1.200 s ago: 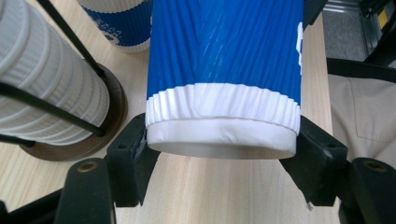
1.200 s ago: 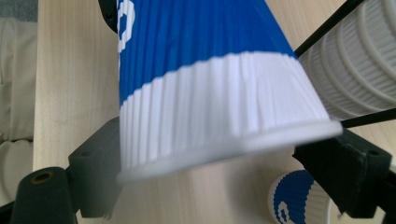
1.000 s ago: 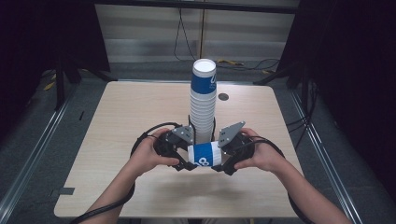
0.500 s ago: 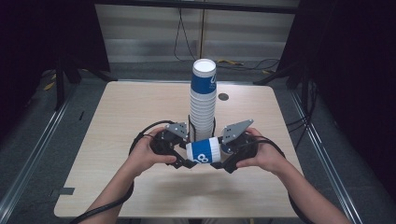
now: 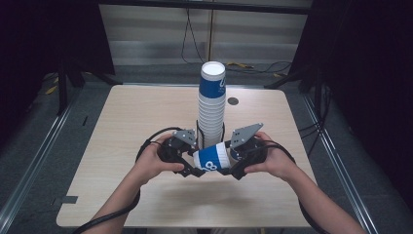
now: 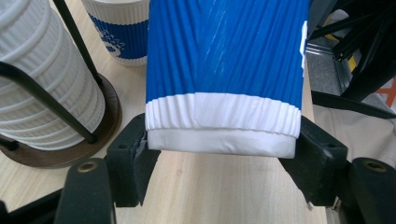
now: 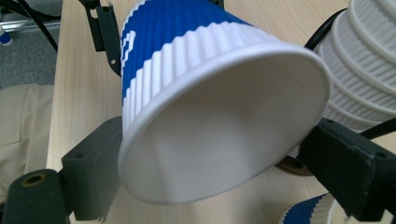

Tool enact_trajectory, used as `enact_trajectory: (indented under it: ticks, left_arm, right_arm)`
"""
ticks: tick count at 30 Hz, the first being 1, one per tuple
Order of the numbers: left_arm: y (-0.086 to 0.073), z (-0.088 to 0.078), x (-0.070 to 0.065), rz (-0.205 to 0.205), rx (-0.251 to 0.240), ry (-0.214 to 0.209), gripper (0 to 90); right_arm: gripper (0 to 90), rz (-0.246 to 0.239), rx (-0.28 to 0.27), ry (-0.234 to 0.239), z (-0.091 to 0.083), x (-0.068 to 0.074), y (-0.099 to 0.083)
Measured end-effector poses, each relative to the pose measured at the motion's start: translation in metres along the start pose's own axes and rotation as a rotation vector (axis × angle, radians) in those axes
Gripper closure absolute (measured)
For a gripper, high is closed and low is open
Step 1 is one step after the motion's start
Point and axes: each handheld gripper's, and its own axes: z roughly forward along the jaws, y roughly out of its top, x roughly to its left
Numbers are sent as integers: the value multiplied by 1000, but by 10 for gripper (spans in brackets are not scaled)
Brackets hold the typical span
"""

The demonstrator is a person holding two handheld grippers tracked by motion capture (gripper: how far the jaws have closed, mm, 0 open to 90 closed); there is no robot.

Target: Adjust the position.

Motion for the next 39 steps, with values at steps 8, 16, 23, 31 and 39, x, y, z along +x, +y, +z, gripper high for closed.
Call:
enact_trajectory:
  ticks: [8, 16, 23, 31, 39]
  left_arm:
    - [-2, 5, 1, -10, 11, -4, 315]
    - [-2, 6, 0, 26, 43, 20, 310]
    - [-2, 7, 0, 42, 51, 29, 309]
    - [-1, 4, 0, 30, 44, 13, 311]
    - [-1, 7, 0, 28, 62, 2, 311]
  right_arm:
    - [114, -32, 19, 8, 4, 0, 4]
    - [160, -73, 69, 10, 5, 0, 8]
    - [171, -66, 86, 13, 5, 1, 7]
    - [129, -18, 70, 21, 5, 1, 6]
    - [115, 11, 51, 41, 4, 1, 7]
